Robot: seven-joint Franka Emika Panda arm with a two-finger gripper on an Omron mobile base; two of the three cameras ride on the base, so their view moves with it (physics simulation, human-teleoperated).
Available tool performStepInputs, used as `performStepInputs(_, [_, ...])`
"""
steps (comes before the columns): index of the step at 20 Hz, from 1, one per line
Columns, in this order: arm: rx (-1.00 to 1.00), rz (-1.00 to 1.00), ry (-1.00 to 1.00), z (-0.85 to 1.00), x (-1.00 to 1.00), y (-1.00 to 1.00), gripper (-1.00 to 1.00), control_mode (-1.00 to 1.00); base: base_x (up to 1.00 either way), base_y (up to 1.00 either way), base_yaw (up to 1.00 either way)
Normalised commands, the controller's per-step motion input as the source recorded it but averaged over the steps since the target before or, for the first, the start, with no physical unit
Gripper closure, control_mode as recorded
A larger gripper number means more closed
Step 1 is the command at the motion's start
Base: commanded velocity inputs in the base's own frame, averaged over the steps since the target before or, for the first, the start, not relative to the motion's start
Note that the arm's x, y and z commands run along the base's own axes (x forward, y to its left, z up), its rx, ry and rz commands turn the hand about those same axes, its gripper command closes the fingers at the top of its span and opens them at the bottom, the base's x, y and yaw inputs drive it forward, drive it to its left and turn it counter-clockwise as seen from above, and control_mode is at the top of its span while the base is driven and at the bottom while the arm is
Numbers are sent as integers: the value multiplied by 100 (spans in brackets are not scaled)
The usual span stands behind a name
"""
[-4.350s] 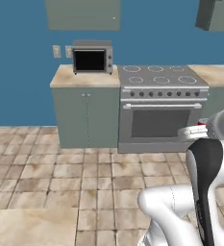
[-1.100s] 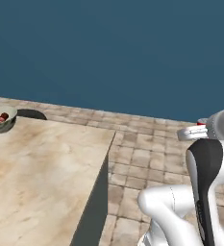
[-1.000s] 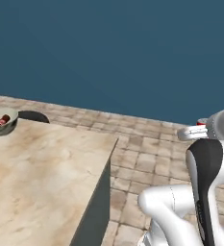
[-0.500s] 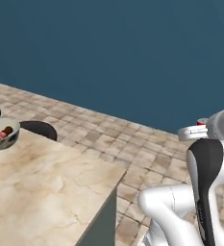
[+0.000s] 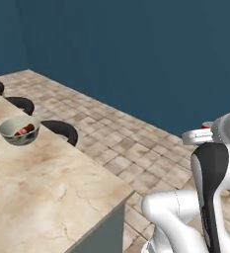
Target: Open the fridge, grab two sodas, and place both sodas inside the bowl with ice on the dining counter.
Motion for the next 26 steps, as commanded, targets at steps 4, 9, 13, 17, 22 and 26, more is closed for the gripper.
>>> performStepInputs(4, [0,0,0,0,0,0,100,100,100,-30,41])
performStepInputs(9, [0,0,0,0,0,0,100,100,63,-70,36])
performStepInputs(13, [0,0,0,0,0,0,100,100,75,-69,35])
performStepInputs(17, [0,0,0,0,0,0,100,100,87,-58,37])
performStepInputs(22, [0,0,0,0,0,0,100,100,91,-48,39])
performStepInputs(26, [0,0,0,0,0,0,100,100,80,-59,39])
